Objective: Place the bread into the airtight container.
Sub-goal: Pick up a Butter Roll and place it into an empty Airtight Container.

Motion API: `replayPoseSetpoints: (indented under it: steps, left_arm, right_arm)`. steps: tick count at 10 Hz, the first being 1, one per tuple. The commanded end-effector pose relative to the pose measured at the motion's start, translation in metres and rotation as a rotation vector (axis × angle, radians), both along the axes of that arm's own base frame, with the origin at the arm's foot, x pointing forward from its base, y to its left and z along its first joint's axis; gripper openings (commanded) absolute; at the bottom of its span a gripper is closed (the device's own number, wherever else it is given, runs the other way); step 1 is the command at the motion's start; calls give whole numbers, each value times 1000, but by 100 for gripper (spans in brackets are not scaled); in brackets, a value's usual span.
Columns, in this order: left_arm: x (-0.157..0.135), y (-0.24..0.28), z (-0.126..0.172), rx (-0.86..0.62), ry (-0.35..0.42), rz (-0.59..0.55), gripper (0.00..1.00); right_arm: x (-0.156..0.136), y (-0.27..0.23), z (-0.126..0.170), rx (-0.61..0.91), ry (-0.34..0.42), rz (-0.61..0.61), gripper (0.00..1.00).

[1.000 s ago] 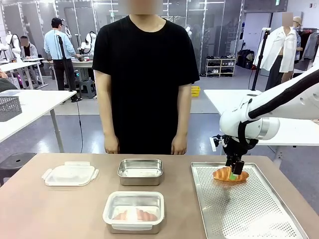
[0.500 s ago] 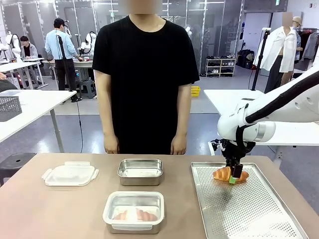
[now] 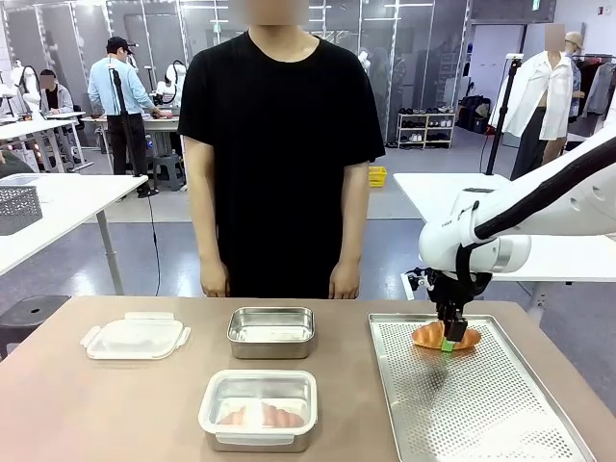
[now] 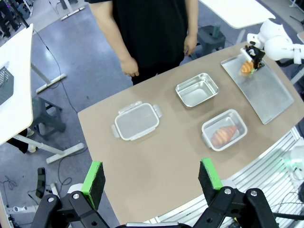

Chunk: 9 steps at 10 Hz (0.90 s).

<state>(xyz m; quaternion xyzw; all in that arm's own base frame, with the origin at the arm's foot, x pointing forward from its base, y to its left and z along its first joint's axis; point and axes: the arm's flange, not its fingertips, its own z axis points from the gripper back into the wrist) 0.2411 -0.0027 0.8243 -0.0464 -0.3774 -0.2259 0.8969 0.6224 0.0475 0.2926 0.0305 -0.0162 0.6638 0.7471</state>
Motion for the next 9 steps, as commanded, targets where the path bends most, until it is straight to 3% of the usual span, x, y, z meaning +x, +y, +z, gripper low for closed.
replayPoseSetpoints:
  steps: [1, 5, 6, 9]
  left_arm:
    - [0, 0, 3, 3, 9, -2, 100]
    - [0, 0, 3, 3, 9, -2, 100]
    - [0, 0, 3, 3, 9, -2, 100]
    - [0, 0, 3, 3, 9, -2, 100]
  right_arm:
    - [-14, 3, 19, -43, -28, -24, 51]
    - [-35, 8, 75, -2, -70, -75, 51]
    - [-44, 20, 92, 32, -37, -76, 51]
    - [-46, 71, 117, 19, -75, -42, 51]
